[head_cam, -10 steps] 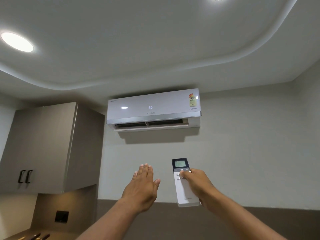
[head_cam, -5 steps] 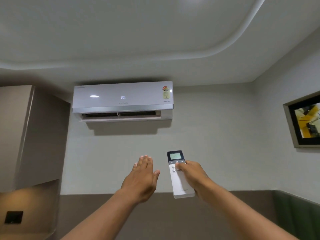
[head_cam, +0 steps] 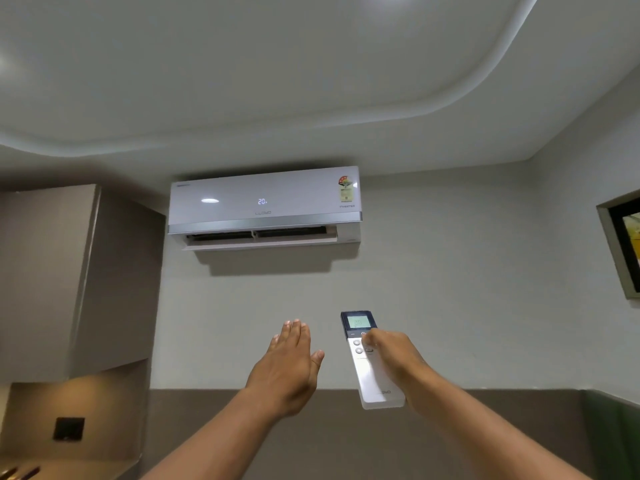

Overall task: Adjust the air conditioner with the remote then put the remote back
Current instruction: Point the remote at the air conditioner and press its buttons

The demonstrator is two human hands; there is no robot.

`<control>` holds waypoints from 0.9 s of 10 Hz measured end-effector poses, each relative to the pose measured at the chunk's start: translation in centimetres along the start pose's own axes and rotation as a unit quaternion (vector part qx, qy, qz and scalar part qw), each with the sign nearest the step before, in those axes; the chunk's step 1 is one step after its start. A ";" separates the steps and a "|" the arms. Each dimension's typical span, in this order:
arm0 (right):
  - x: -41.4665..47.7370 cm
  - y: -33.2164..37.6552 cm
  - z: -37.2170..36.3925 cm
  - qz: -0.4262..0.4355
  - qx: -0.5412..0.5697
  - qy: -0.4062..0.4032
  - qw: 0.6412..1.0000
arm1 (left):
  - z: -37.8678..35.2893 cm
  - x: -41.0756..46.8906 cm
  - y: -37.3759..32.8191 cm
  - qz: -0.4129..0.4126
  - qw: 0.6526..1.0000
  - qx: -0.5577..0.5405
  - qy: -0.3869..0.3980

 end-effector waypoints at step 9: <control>-0.1 0.0 -3.4 -0.004 0.027 0.043 0.999 | 3.0 -2.4 2.1 0.045 0.998 0.040 -0.006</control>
Point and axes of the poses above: each hand's wrist, its own x-axis towards the middle knuckle, its own z-axis out of the back of the hand, y = z × x, the point moved 6 cm from there along x, towards the middle knuckle, and after that the axes turned 1 degree about x, right-handed, at the moved point
